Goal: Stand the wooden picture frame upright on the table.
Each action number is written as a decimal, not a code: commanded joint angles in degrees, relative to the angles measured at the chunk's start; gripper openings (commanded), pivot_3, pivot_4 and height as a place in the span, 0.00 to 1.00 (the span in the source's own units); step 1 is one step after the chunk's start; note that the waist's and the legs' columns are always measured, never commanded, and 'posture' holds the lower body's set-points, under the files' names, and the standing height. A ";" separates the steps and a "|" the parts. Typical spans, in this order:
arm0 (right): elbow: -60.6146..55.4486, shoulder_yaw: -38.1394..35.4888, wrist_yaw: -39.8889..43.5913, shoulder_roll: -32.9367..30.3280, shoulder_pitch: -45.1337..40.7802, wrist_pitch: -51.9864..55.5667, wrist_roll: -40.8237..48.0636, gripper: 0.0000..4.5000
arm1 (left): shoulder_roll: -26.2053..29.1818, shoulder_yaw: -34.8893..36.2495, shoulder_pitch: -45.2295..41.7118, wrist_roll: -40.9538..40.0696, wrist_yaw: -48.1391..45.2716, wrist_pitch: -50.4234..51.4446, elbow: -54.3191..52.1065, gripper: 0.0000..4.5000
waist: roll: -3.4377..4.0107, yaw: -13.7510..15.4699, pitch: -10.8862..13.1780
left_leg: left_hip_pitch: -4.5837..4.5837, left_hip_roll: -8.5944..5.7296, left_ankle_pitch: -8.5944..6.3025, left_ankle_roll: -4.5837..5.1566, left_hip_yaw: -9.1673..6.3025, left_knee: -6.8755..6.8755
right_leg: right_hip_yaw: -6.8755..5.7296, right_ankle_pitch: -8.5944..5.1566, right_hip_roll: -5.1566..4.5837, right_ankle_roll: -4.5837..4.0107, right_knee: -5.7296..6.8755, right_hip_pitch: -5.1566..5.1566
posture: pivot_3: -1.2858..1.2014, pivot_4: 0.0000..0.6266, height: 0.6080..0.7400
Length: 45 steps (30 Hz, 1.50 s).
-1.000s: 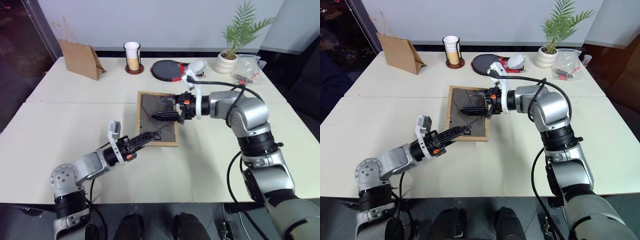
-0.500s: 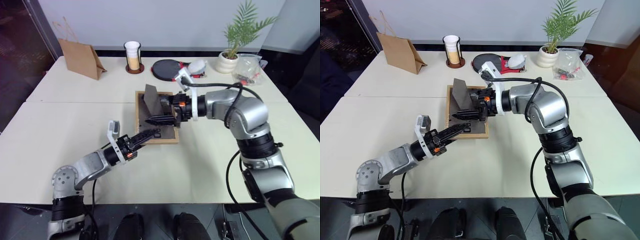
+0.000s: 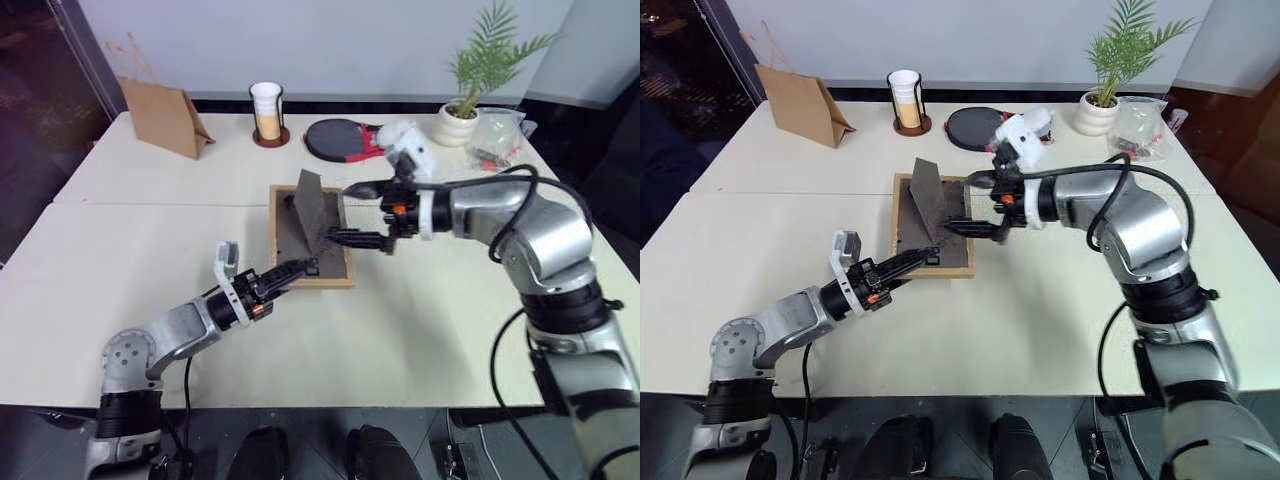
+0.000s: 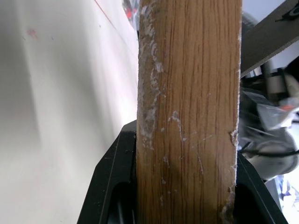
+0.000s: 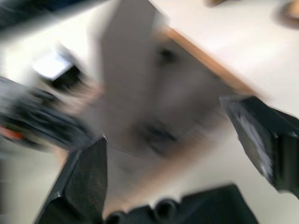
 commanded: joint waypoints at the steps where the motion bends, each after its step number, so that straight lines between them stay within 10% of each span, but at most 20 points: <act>1: 7.89 0.92 -5.07 -5.80 0.71 -33.57 -15.42 0.99 | 1.36 -0.22 -0.27 -4.85 0.04 -1.01 -3.45 0.24 | 0.00 -0.12 0.00 | 0.00 0.00 0.00 0.01 0.04 0.00 | 0.02 0.00 0.03 0.00 -0.04 0.01 | 0.52 0.24 1.00; 7: 25.87 5.11 -46.10 -5.11 -3.41 -78.21 -50.58 0.99 | 2.25 -0.43 0.11 -8.50 0.28 -1.54 -3.97 0.24 | 0.00 -0.77 0.02 | 0.11 0.08 0.18 -0.30 0.29 -0.03 | 0.30 0.08 0.38 0.16 -0.15 0.01 | 0.52 0.24 1.00; 14: 40.42 15.94 -77.81 2.17 -13.27 -81.59 -76.11 0.99 | 1.91 -1.16 0.36 -8.50 0.20 -0.65 -4.45 0.24 | -0.01 -0.29 0.03 | 0.11 0.14 0.43 -0.73 0.22 -0.05 | 0.36 0.06 0.55 0.12 -0.08 -0.03 | 0.52 0.24 1.00; 20: 50.10 23.25 -89.03 7.23 -19.02 -81.67 -82.76 0.99 | 1.38 -1.55 3.23 -8.50 0.38 -0.85 -7.53 0.24 | -0.02 -0.23 0.03 | 0.10 0.13 0.43 -0.73 0.17 -0.09 | 0.32 0.09 0.42 0.17 -0.08 0.01 | 0.52 0.24 1.00; 24: 53.97 25.79 -92.37 8.56 -21.28 -81.53 -83.94 0.69 | 1.26 -1.56 4.51 -8.50 0.45 -1.37 -8.94 0.24 | -0.02 -0.18 0.03 | 0.10 0.12 0.43 -0.72 0.15 -0.09 | 0.30 0.10 0.40 0.18 -0.08 0.03 | 0.52 0.24 1.00; 28: 56.14 27.44 -93.81 9.42 -22.99 -82.14 -83.96 0.26 | 1.81 -1.40 5.57 -8.50 0.27 -1.58 -9.56 0.24 | -0.02 -0.28 0.03 | 0.11 0.11 0.43 -0.72 0.14 -0.06 | 0.29 0.10 0.39 0.17 -0.04 0.05 | 0.52 0.24 1.00; 35: 57.10 27.35 -92.43 9.14 -24.19 -85.56 -80.07 0.25 | 8.74 1.66 7.27 -8.50 -0.45 -1.79 -11.17 0.99 | -0.02 -0.45 0.03 | 0.16 0.12 0.42 -0.71 0.07 -0.06 | 0.28 0.10 0.41 0.18 0.17 0.02 | 0.52 0.24 1.00; 40: 61.18 25.04 -83.65 9.08 -25.32 -92.74 -71.58 0.25 | 30.09 7.34 12.60 18.40 -23.91 -2.73 -20.34 1.00 | -0.10 -1.16 0.10 | 0.16 0.09 0.40 -0.67 0.08 -0.08 | 0.31 0.09 0.62 0.16 0.34 -0.10 | 0.52 0.24 1.00; 45: 77.64 13.70 -32.55 16.95 -21.78 -94.72 -33.34 0.25 | 41.25 9.30 8.96 40.71 -41.48 -18.30 -12.88 1.00 | -0.10 -1.83 0.20 | 0.28 0.12 0.28 -0.45 0.07 -0.07 | 0.09 0.03 0.76 -0.03 0.20 0.19 | 0.52 0.24 1.00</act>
